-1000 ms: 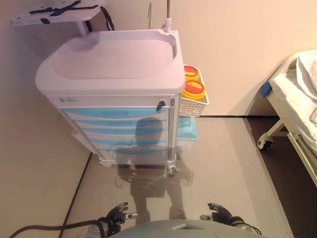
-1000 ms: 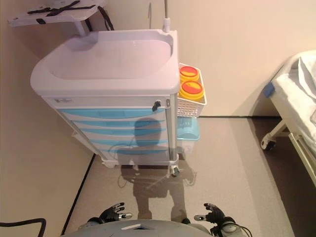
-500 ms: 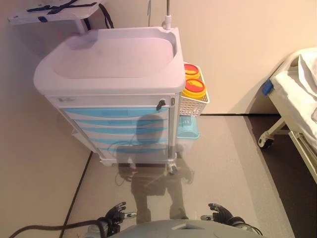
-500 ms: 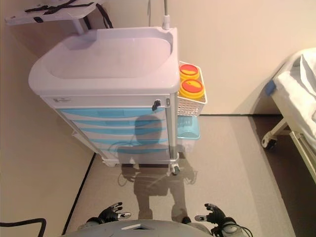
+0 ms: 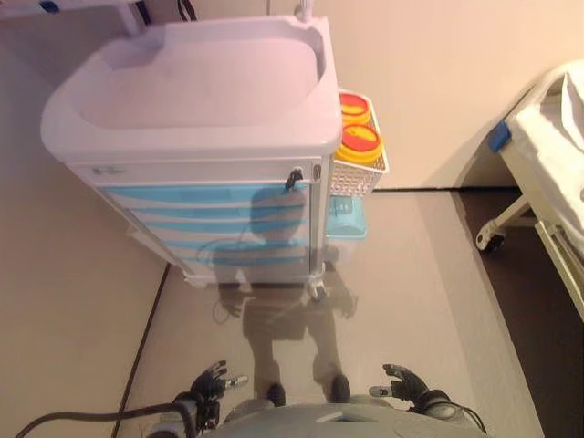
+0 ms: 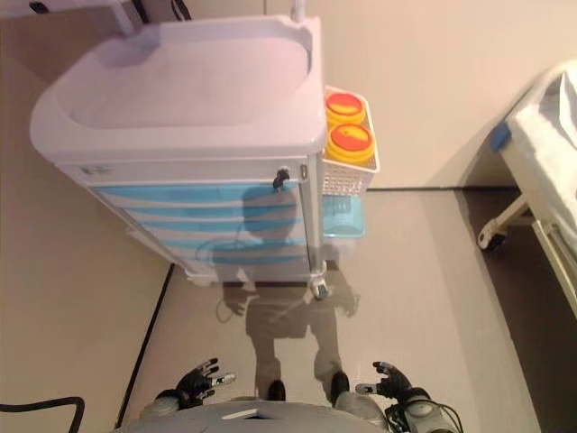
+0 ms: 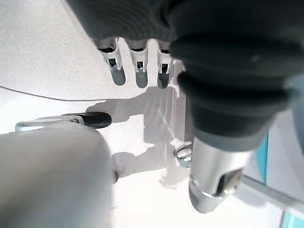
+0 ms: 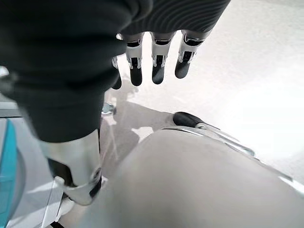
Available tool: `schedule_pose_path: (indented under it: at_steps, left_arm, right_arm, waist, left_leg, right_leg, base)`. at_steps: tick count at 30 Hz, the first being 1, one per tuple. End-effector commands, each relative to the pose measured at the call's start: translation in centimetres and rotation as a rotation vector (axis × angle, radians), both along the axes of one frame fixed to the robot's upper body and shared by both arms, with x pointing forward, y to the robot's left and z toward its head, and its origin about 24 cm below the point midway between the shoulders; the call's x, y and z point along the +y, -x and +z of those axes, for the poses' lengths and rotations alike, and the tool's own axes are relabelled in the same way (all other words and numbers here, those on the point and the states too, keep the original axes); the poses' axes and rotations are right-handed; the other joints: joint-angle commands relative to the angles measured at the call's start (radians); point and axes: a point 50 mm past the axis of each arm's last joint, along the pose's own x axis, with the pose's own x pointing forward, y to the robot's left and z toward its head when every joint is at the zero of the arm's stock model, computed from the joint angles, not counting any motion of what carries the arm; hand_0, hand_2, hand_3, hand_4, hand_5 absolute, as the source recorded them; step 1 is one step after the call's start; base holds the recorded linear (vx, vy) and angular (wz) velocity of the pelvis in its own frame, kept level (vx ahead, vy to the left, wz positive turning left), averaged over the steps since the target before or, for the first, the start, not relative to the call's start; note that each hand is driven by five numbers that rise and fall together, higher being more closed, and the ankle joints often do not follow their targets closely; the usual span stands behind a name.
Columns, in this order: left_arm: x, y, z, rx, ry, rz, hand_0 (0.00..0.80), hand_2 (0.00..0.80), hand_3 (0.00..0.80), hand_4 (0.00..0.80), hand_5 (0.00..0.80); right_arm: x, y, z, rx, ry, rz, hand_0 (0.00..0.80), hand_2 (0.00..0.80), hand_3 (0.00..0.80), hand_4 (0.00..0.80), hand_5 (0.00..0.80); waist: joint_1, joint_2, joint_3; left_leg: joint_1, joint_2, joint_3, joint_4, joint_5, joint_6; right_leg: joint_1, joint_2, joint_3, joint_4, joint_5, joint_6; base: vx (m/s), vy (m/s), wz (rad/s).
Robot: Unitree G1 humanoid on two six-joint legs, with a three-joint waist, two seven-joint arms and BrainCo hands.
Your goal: Open the drawer and pick up the medicine
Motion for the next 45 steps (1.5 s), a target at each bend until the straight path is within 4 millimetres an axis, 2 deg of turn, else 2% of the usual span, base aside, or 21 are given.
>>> schedule_pose_path:
  at_steps: [1,7,11,16,20,23,28,34,38,45]
  left_arm:
    - [1.1,-2.1,1.0,-0.124,0.037,0.149,0.000,0.000,0.000,0.000,0.000]
    - [1.4,-6.9,3.5,-0.353,0.164,0.266,0.000,0.000,0.000,0.000,0.000]
    - [1.6,-10.8,6.3,-0.553,0.269,0.356,0.000,0.000,0.000,0.000,0.000]
    - [2.6,-15.5,11.1,-0.827,0.377,0.420,0.000,0.000,0.000,0.000,0.000]
    - [4.2,-19.2,16.5,-1.045,0.440,0.425,0.000,0.000,0.000,0.000,0.000]
    - [5.2,-21.1,20.0,-1.154,0.428,0.406,0.000,0.000,0.000,0.000,0.000]
    - [6.5,-23.0,24.8,-1.302,0.431,0.370,0.000,0.000,0.000,0.000,0.000]
    - [7.9,-24.1,29.7,-1.452,0.486,0.389,0.000,0.000,0.000,0.000,0.000]
    - [8.4,-24.5,32.0,-1.528,0.560,0.418,0.000,0.000,0.000,0.000,0.000]
    - [9.6,-24.6,34.5,-1.606,0.698,0.492,0.000,0.000,0.000,0.000,0.000]
  right_arm:
    - [0.4,-1.8,0.6,-0.087,-0.003,-0.003,0.000,0.000,0.000,0.000,0.000]
    - [0.6,-4.7,1.9,-0.206,-0.004,-0.025,0.000,0.000,0.000,0.000,0.000]
    - [0.4,-6.8,3.0,-0.269,0.008,-0.058,0.000,0.000,0.000,0.000,0.000]
    - [0.8,-8.6,4.0,-0.308,0.013,-0.016,0.000,0.000,0.000,0.000,0.000]
    - [1.2,-9.6,4.6,-0.343,-0.001,0.007,0.000,0.000,0.000,0.000,0.000]
    - [1.5,-9.6,4.6,-0.349,-0.008,0.017,0.000,0.000,0.000,0.000,0.000]
    - [1.8,-9.3,4.6,-0.355,-0.017,0.041,0.000,0.000,0.000,0.000,0.000]
    - [1.9,-9.1,4.6,-0.368,-0.028,0.041,0.000,0.000,0.000,0.000,0.000]
    - [2.2,-9.0,4.5,-0.383,-0.035,0.039,0.000,0.000,0.000,0.000,0.000]
    - [2.9,-8.9,4.4,-0.393,-0.056,0.040,0.000,0.000,0.000,0.000,0.000]
  waist:
    - [-0.023,-0.071,0.032]
    - [-0.032,-0.109,0.127]
    - [-0.046,-0.130,0.174]
    - [-0.064,-0.167,0.200]
    - [-0.077,-0.194,0.221]
    - [-0.085,-0.207,0.229]
    - [-0.096,-0.220,0.249]
    - [-0.105,-0.230,0.265]
    - [-0.104,-0.235,0.274]
    - [-0.100,-0.248,0.282]
  left_leg:
    - [-0.073,-0.098,0.050,0.153,-0.150,0.090]
    - [-0.243,-0.090,0.102,0.314,-0.185,0.106]
    - [-0.360,-0.070,0.130,0.435,-0.219,0.114]
    - [-0.472,-0.042,0.141,0.530,-0.251,0.110]
    - [-0.548,-0.026,0.146,0.594,-0.274,0.106]
    - [-0.585,-0.028,0.137,0.630,-0.287,0.102]
    - [-0.615,-0.038,0.124,0.664,-0.302,0.101]
    - [-0.624,-0.043,0.123,0.681,-0.309,0.099]
    - [-0.620,-0.043,0.123,0.686,-0.307,0.097]
    - [-0.619,-0.043,0.118,0.702,-0.319,0.096]
  right_leg:
    - [-0.042,-0.033,0.053,0.109,-0.067,0.056]
    - [-0.198,-0.043,0.092,0.195,-0.045,0.071]
    - [-0.305,-0.035,0.114,0.260,-0.036,0.073]
    - [-0.398,-0.006,0.136,0.298,-0.026,0.070]
    - [-0.452,0.012,0.138,0.320,-0.022,0.066]
    - [-0.473,0.024,0.143,0.325,-0.019,0.063]
    - [-0.482,0.033,0.151,0.317,-0.012,0.060]
    - [-0.471,0.036,0.154,0.296,-0.005,0.062]
    - [-0.455,0.037,0.154,0.282,-0.004,0.065]
    - [-0.431,0.042,0.151,0.270,-0.008,0.069]
  base:
    - [-0.083,0.088,-0.22]
    - [-0.169,0.054,-0.24]
    - [-0.134,0.085,-0.17]
    - [-0.075,0.073,-0.25]
    - [-0.058,0.056,-0.25]
    - [-0.013,0.038,-0.15]
    - [0.005,-0.003,-0.08]
    - [0.000,-0.011,-0.01]
    - [0.002,-0.053,0.02]
    - [0.001,-0.060,0.06]
